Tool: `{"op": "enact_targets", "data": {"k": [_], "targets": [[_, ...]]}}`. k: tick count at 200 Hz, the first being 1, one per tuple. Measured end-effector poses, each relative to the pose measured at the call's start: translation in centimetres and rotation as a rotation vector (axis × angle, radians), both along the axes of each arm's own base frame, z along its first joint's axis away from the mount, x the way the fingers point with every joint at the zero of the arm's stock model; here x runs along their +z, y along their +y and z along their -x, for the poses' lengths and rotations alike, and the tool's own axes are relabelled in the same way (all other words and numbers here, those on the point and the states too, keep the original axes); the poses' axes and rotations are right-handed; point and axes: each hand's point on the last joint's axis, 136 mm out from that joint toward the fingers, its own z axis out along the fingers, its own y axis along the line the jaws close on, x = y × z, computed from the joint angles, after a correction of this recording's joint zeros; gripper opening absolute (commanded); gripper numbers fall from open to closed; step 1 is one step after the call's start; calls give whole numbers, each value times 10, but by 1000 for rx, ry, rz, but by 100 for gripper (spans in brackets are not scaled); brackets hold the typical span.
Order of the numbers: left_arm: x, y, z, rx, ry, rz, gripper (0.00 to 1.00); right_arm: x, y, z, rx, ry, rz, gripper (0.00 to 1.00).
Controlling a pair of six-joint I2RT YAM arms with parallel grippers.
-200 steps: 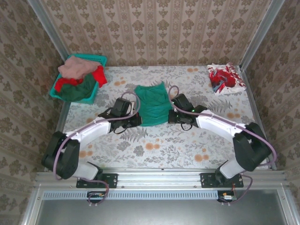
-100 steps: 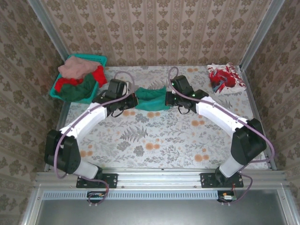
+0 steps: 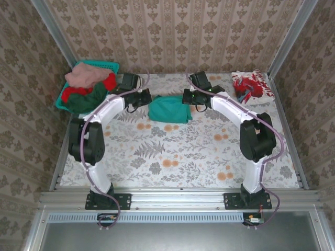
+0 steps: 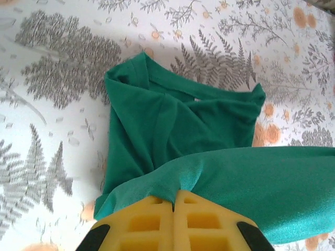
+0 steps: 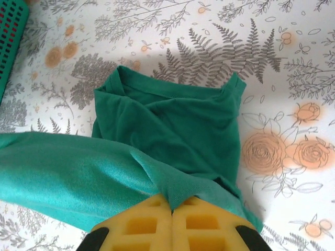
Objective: Fold and stack the t-shirts
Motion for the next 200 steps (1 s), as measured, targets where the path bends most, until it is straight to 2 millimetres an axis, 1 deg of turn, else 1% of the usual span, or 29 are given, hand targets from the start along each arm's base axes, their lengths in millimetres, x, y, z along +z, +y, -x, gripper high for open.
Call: {"op": "enact_targets", "data": {"k": [24, 31, 36, 48, 61, 68, 75, 82, 91, 95, 104, 113, 123, 133, 150, 163, 173, 180, 192, 200], "targets": [[-8, -5, -28, -3, 5, 12, 0, -9, -3, -21, -11, 9, -8, 0], [-12, -6, -35, -3, 11, 16, 5, -12, -4, -27, -15, 12, -10, 0], [-15, -6, -39, -2, 16, 17, 10, -15, -4, -31, -17, 14, -11, 0], [-23, -7, -48, -2, 30, 20, 29, -22, -7, -40, -24, 24, -13, 0], [-31, -5, -58, 4, 38, 18, 30, -31, -11, -47, -36, 34, -11, 0], [-34, -4, -63, 9, 41, 19, 33, -37, -14, -50, -42, 44, -10, 0], [-36, -2, -67, 13, 42, 18, 36, -43, -18, -53, -48, 54, -11, 4], [-37, -1, -70, 18, 42, 18, 37, -49, -21, -58, -54, 62, -13, 8], [-37, 1, -72, 22, 41, 18, 41, -56, -26, -65, -63, 72, -17, 21], [-37, 3, -73, 26, 41, 18, 42, -60, -28, -67, -69, 79, -20, 24], [-37, 6, -73, 29, 44, 14, 48, -67, -33, -74, -76, 85, -20, 25], [-36, 9, -74, 33, 39, 8, 48, -73, -37, -78, -86, 96, -22, 29], [-36, 11, -74, 37, 34, -3, 49, -79, -42, -80, -93, 106, -19, 37], [-37, 15, -69, 40, 36, -16, 50, -82, -47, -79, -104, 118, -17, 38], [-40, 16, -54, 26, 44, -42, 51, -78, -53, -79, -115, 105, -14, 39], [-43, 10, -44, -6, 46, -58, 50, -73, -55, -69, -112, 101, -4, 40], [-45, -2, -37, -44, 41, -71, 48, -66, -50, -60, -97, 94, 4, 39], [-47, -11, -32, -72, 37, -81, 46, -59, -43, -55, -77, 81, 6, 39], [-51, -28, -22, -123, 34, -94, 41, -45, -25, -51, -38, 46, -1, 35], [-55, -39, -16, -150, 32, -95, 39, -40, -11, -50, -11, 29, -7, 34]]}}
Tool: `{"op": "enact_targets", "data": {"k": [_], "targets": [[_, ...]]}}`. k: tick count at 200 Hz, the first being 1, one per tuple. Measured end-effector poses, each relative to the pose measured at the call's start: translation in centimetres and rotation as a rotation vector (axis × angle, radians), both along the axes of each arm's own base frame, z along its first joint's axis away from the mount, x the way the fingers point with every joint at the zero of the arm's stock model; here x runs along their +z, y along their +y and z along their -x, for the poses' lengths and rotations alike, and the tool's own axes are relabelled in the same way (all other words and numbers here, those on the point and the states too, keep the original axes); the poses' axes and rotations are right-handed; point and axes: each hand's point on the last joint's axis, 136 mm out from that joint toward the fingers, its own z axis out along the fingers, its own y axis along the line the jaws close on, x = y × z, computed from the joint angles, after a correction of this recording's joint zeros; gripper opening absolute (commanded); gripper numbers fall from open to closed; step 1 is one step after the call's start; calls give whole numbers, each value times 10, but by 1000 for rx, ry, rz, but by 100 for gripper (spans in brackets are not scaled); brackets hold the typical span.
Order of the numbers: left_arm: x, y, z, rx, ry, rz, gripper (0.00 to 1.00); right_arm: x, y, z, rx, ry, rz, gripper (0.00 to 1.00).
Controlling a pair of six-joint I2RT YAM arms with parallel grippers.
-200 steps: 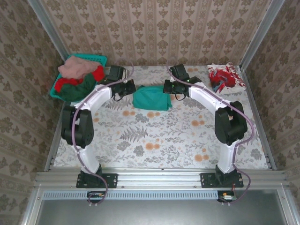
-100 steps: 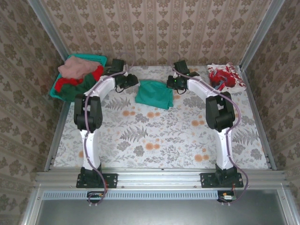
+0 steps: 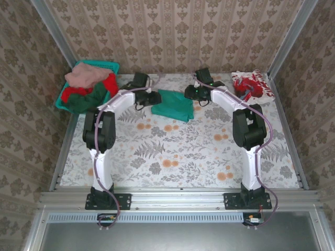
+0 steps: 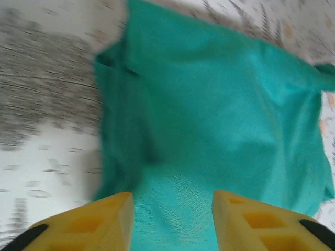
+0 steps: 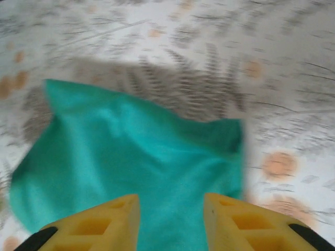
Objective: Fold and stack the t-shirts
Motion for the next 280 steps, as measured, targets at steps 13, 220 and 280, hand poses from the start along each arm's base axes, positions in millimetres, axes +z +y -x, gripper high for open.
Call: {"op": "enact_targets", "data": {"k": [13, 220, 280], "targets": [[-12, -12, 12, -34, 14, 3, 38, 3, 21, 2, 40, -9, -15, 33], [24, -2, -61, -23, -73, 46, 60, -32, -16, 18, -43, 161, -23, 49], [-43, -17, -116, -45, -18, 88, 55, -68, 24, 57, 15, 209, -66, 40]]}}
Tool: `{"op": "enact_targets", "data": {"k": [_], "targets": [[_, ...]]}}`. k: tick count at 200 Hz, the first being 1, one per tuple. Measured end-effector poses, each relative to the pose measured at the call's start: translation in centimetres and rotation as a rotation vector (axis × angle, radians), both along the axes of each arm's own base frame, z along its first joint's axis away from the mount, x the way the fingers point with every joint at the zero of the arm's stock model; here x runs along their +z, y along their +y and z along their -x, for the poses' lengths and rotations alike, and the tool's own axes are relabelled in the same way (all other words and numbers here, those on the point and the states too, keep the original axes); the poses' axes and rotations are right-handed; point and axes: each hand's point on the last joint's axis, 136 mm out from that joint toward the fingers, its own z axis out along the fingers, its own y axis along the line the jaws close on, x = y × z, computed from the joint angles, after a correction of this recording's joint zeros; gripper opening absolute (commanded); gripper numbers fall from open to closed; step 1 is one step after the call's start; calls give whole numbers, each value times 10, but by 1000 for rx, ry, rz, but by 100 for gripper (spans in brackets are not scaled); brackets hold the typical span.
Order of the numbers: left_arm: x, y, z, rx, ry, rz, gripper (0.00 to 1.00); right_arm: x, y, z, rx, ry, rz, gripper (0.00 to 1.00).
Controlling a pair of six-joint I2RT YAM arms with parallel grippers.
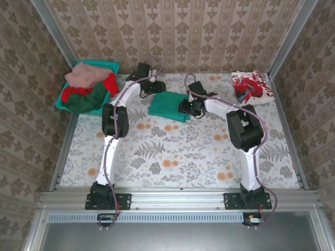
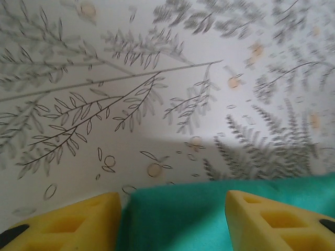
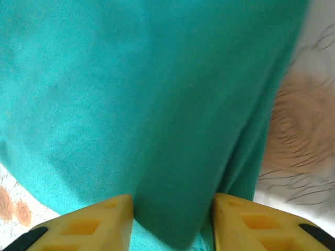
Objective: Fold and stack the t-shirts
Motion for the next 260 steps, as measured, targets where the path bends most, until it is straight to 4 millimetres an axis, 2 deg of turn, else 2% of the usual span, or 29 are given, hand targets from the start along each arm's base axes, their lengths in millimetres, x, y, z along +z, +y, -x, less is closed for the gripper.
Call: {"op": "enact_targets", "data": {"k": [7, 20, 45, 53, 80, 98, 117, 142, 170, 193, 237, 245, 260], "targets": [[-8, -1, 0, 0, 9, 1, 55, -2, 3, 3, 7, 3, 1, 38], [0, 0, -5, 10, 6, 32, 54, -7, 3, 6, 12, 6, 9, 35], [-4, 2, -5, 25, 25, 48, 51, -24, -17, 12, -8, 29, 42, 36], [-9, 4, -5, 30, 32, 45, 49, -22, -25, 11, -18, 20, 40, 37], [-8, 7, 0, 30, 12, 61, 48, -12, -51, 14, -58, 8, 62, 41], [-8, 13, 20, 38, 38, 58, 46, -5, -60, 13, -70, -8, 68, 43], [-10, 21, 47, 52, 89, 48, 47, 3, -58, 13, -59, -27, 67, 47], [-10, 34, 84, 71, 147, 31, 48, 3, -56, 14, -40, -34, 80, 53], [-8, 46, 107, 98, 174, 16, 50, 1, -53, 2, -20, -46, 97, 58], [-6, 58, 111, 133, 177, 7, 55, -5, -46, -15, 7, -69, 122, 61], [12, 86, 101, 207, 139, -11, 61, -9, -34, -29, 113, -91, 260, 60], [18, 89, 100, 213, 126, -12, 61, -10, -30, -31, 138, -95, 273, 58], [30, 90, 104, 216, 101, -9, 62, -14, -26, -30, 175, -83, 288, 47]]}}
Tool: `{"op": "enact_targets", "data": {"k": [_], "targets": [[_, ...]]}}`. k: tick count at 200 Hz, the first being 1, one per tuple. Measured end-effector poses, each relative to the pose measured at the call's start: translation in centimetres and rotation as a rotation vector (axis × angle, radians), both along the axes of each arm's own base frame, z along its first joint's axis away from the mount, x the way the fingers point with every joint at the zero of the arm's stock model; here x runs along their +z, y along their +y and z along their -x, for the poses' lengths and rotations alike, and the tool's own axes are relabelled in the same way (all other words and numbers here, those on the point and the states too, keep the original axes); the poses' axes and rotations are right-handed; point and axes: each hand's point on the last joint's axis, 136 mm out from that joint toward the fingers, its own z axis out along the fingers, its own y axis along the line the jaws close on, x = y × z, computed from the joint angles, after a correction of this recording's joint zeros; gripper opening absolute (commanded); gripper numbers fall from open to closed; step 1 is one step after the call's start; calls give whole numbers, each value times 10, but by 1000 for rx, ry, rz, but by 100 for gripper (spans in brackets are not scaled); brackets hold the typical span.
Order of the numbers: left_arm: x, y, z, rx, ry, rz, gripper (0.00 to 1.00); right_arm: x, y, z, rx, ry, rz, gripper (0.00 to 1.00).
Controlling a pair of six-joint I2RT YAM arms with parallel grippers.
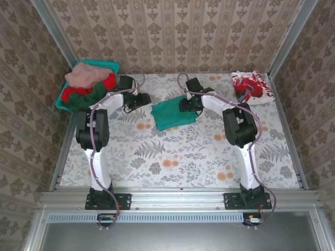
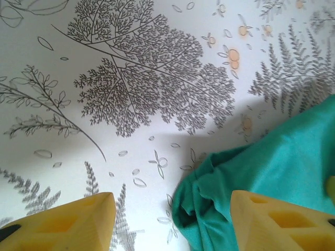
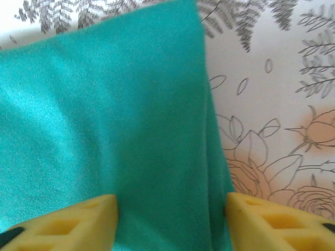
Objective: Fold and stack the t-shirts
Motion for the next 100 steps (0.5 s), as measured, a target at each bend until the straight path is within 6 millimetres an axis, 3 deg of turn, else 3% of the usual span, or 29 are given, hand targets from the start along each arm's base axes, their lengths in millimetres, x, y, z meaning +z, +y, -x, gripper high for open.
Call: {"op": "enact_targets", "data": {"k": [22, 45, 100], "targets": [[13, 0, 13, -6, -23, 7, 62, -10, 0, 7, 12, 46, 9, 42], [11, 3, 26, -7, -17, 6, 62, -10, 2, 11, 19, 69, -9, 41], [-3, 10, 55, -6, 33, -7, 61, -9, 0, 17, 24, 96, -8, 9]]}}
